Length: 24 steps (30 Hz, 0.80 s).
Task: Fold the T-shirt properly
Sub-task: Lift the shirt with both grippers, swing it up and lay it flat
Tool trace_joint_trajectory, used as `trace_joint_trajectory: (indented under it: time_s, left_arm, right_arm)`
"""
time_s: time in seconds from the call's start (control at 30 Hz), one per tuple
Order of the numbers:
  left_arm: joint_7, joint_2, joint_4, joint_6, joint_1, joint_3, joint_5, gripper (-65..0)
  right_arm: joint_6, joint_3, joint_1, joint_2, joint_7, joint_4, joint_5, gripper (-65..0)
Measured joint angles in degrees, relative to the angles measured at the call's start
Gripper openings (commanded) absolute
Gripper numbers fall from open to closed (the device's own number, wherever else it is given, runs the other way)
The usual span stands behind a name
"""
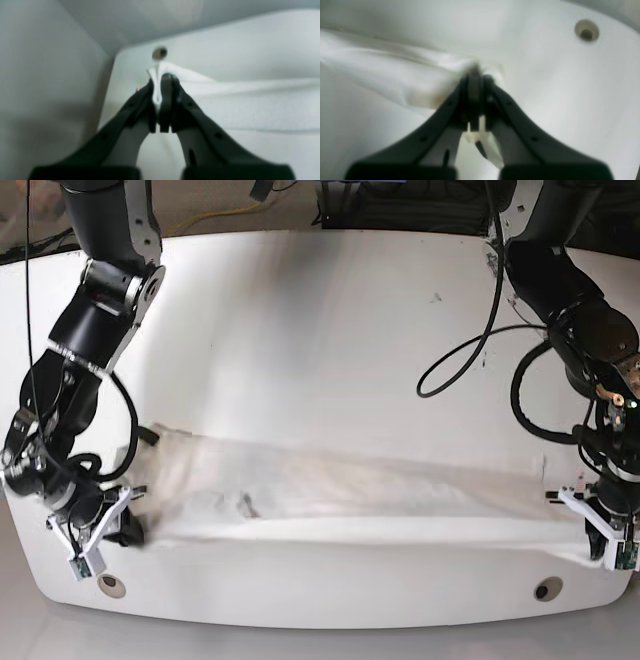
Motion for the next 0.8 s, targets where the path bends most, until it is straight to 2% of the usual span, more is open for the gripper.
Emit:
trace_joint_trajectory:
  time_s: [0.13,0.3,0.5,0.67,0.73,0.8]
  left_arm:
    - [-0.02,-1.57,-0.11,-0.24,-6.29,0.48,-0.17,-65.0]
    - [5.46,-4.74,-1.60,-0.15,-16.46,0.94,0.04,-65.0]
    - [4.90,-8.44,-4.15,-0.07,-26.56,1.88,-0.17,-65.0]
    - [4.85,-10.75,-5.68,-0.28,-29.70,4.50,-0.85,-65.0]
    - [4.85,-10.91,-5.64,-0.33,-29.68,4.76,-1.16,-65.0]
    - [4.92,-10.82,-5.55,-2.01,-29.44,5.03,-1.14,-65.0]
  right_arm:
    - [-0.11,-4.15,8.59,1.75,0.00,-4.59,-0.26,-65.0]
    - [0.09,-10.43,18.93,3.48,-0.15,-5.77,0.33,-65.0]
    - [0.13,-17.25,30.25,5.68,0.50,-5.09,1.73,-65.0]
    - [0.11,-18.64,32.11,7.50,-1.86,-2.10,2.36,-65.0]
    - [-0.07,-18.43,30.71,8.31,-3.26,0.57,2.05,-65.0]
    - [-0.07,-18.32,27.89,9.64,-3.13,4.07,2.25,-65.0]
